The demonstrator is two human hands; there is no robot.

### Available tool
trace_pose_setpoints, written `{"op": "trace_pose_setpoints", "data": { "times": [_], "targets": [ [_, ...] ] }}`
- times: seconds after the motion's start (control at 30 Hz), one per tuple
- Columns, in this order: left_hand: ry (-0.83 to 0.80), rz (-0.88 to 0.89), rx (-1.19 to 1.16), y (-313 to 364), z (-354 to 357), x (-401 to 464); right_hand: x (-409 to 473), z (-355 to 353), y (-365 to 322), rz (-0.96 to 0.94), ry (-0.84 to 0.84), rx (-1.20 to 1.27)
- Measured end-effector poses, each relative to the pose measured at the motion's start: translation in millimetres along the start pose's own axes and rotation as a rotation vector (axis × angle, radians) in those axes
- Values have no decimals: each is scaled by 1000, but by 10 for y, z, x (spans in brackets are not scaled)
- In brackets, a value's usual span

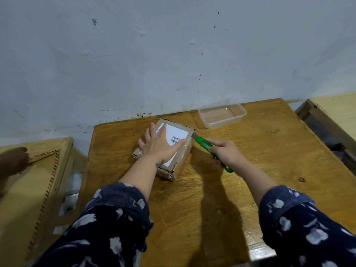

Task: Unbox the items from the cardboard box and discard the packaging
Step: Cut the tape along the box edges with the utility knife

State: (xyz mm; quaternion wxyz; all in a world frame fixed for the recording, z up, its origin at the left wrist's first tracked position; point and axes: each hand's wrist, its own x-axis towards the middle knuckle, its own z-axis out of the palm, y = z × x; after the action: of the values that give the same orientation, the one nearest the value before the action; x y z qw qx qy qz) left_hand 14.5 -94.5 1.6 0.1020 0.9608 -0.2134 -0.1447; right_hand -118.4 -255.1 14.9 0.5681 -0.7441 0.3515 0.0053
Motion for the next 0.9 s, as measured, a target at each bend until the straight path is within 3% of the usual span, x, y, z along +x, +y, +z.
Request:
{"op": "trace_pose_setpoints", "data": {
  "times": [0.13,0.43,0.57,0.9],
  "targets": [
    [72,142,33,158,-87,164,-12,-14,40,-22,-14,-38],
    [-156,-161,58,534,-197,392,24,-25,122,-28,-21,-187],
    [-224,-171,117,581,-238,446,-23,-22,82,-81,25,-347],
    [-213,-132,166,572,-228,487,4,-8,34,-26,56,-363]
  ]
}}
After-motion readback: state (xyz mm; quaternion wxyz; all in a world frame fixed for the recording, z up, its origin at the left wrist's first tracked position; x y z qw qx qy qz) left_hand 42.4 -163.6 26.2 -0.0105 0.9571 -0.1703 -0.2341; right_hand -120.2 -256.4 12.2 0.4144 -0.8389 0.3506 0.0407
